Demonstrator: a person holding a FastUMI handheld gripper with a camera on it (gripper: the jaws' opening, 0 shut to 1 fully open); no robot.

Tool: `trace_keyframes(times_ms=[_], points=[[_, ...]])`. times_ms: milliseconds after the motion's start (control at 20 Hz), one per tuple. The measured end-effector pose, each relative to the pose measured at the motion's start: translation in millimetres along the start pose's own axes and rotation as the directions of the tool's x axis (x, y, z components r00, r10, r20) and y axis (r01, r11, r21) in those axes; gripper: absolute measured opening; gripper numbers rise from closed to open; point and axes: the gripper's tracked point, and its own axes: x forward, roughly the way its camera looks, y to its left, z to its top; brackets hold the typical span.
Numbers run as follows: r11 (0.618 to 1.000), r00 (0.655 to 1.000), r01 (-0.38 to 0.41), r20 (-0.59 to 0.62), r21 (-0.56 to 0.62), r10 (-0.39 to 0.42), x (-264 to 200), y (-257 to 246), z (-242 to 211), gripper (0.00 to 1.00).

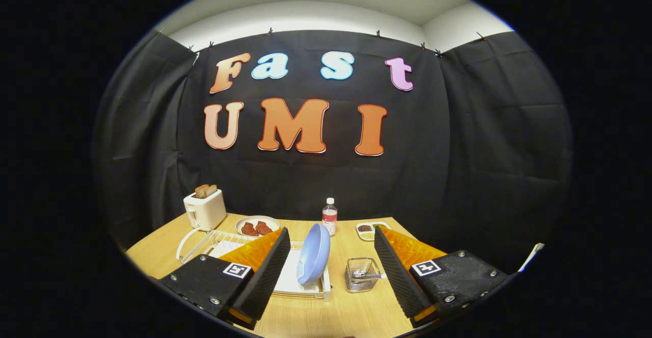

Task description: Take the plate from the dish rack, then take the spoon from the basket and place it into the plate.

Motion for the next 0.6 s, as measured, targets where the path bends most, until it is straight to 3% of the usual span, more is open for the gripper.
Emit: trace_keyframes(times_ms=[600], points=[[0.998,0.992,-0.051,-0.115,-0.036,0.046,64,31,-8,0.99]])
